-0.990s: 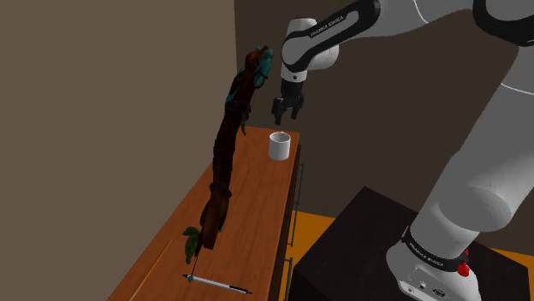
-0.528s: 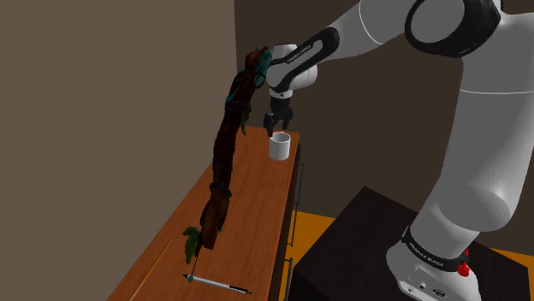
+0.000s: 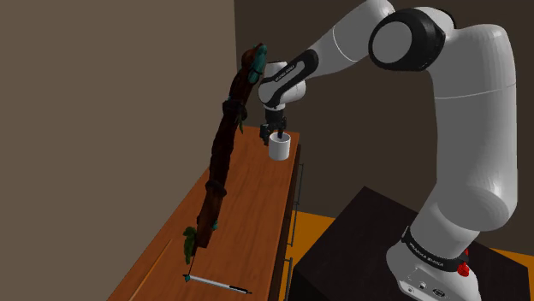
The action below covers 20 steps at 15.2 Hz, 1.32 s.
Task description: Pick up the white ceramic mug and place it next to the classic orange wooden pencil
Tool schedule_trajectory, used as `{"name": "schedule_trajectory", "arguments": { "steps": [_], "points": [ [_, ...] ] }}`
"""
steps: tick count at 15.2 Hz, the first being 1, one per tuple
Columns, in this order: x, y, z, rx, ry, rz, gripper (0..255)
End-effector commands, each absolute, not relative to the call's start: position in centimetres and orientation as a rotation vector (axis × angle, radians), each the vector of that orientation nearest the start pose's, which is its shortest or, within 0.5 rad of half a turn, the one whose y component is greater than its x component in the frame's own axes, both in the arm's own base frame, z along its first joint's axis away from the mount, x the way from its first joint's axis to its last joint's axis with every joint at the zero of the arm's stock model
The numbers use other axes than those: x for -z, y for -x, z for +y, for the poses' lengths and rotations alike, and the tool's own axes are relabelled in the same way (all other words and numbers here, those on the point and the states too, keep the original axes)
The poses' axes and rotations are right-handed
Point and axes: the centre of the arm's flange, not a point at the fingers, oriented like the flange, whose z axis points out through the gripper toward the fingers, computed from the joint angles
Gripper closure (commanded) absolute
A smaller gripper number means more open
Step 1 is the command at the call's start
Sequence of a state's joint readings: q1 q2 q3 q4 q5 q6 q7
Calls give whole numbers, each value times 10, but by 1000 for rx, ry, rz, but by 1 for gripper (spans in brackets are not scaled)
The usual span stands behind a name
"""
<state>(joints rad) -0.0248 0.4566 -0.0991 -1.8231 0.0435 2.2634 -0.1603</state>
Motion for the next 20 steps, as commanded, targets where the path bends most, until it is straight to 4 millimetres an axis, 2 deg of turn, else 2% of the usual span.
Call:
{"name": "schedule_trajectory", "arguments": {
  "steps": [1, 4, 11, 12, 20],
  "points": [
    [-273, -641, -73, -29, 3150, -33, 0],
    [-259, -641, -73, -29, 3150, -33, 0],
    [-259, -641, -73, -29, 3150, -33, 0],
    [-259, -641, -73, -29, 3150, -33, 255],
    [-259, -640, -73, -29, 3150, -33, 255]
  ]
}}
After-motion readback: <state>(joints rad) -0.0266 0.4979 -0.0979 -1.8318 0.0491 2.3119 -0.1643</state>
